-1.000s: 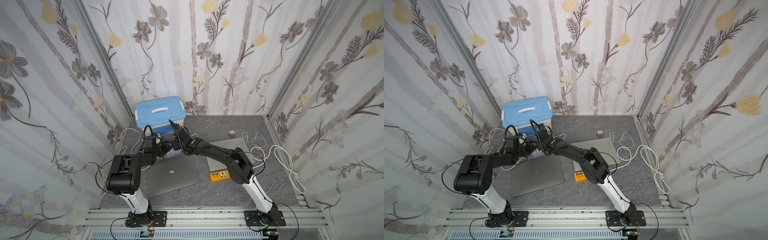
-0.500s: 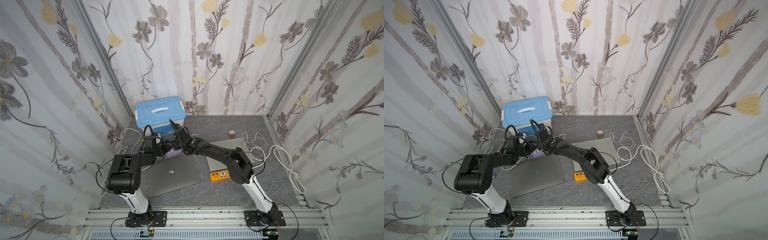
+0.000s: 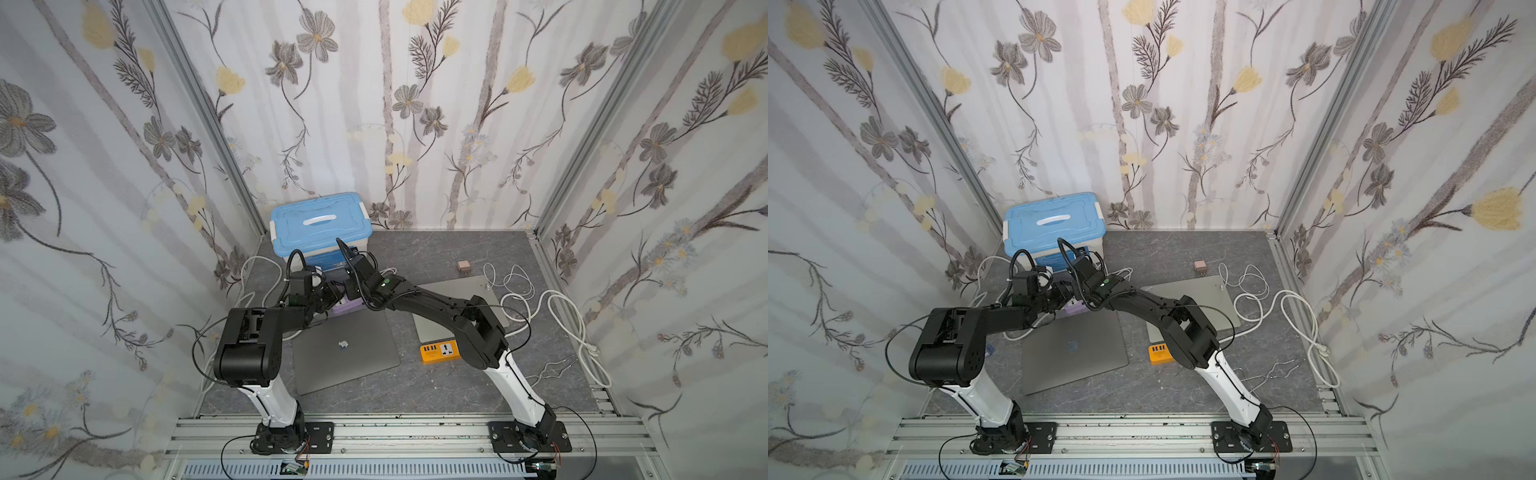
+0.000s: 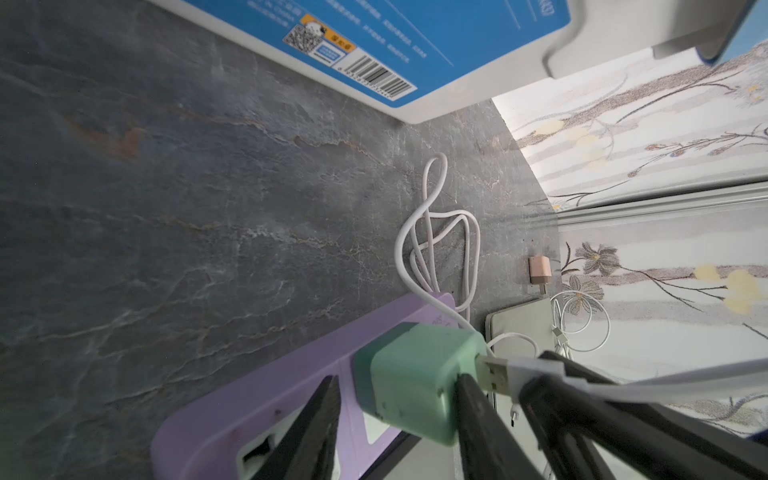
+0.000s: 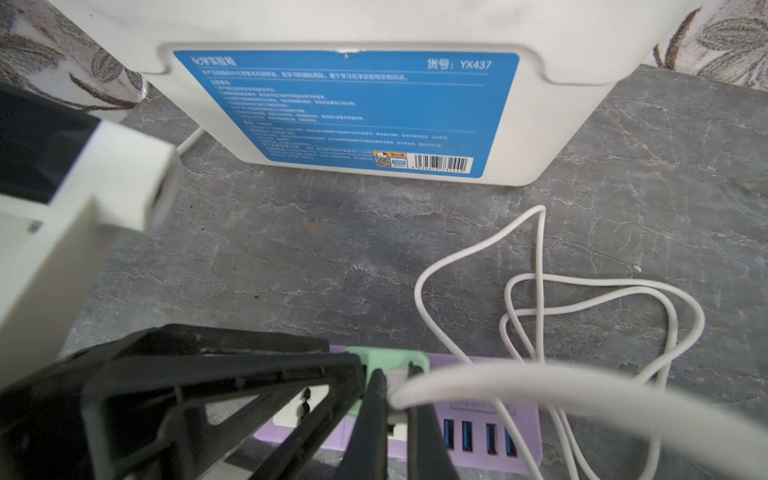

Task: Unplug the laptop charger
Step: Remove the charging cable from the plug.

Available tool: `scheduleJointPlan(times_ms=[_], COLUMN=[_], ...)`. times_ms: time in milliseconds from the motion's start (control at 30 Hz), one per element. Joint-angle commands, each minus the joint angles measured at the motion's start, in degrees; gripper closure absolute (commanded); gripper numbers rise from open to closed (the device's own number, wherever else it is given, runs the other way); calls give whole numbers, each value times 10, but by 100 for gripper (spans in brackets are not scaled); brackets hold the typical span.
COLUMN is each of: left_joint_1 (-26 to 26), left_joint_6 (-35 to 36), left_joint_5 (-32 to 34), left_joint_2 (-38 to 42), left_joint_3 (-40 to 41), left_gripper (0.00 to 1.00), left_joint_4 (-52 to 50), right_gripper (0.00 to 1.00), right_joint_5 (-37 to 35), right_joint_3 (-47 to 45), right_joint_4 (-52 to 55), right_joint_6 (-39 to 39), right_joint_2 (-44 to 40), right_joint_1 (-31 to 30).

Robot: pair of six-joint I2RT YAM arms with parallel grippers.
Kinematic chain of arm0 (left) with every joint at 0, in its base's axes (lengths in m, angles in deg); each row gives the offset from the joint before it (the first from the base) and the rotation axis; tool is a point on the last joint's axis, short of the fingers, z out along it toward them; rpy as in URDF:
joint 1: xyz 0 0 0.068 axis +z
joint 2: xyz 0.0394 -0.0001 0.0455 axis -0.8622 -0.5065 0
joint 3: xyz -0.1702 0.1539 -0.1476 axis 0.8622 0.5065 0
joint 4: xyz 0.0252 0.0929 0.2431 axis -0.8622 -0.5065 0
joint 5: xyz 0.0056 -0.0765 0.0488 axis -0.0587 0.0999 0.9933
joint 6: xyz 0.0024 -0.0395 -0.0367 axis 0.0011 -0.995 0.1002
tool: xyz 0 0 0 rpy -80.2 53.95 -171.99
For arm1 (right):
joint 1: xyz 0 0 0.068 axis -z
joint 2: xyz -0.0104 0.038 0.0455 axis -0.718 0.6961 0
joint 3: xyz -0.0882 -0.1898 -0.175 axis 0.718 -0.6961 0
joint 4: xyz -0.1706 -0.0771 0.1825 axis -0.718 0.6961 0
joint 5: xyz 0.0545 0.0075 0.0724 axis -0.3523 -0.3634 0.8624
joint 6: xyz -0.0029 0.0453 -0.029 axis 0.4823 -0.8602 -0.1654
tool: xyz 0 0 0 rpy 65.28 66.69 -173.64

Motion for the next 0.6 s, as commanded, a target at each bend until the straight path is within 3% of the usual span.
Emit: scheduleJointPlan(times_ms=[0,133,567], left_joint_1=[-2,-2,-2], left_joint_6=[19,18,29], left_joint_5=[72,72,64], left_joint_2=[-15,-17,1], left_joint_3=[9,8,-2], left_gripper=[54,54,54], left_joint_4=[-179,-180,-171], right_gripper=[97,98,95], right_joint_5=[11,35,21], right_joint_3=[-9,-55,-100], right_joint_4=[-15,-46,-29], right_joint_6=[-13,-25,-11], right_joint_2=[-14,-39,-90], right_joint_1=[5,22,23])
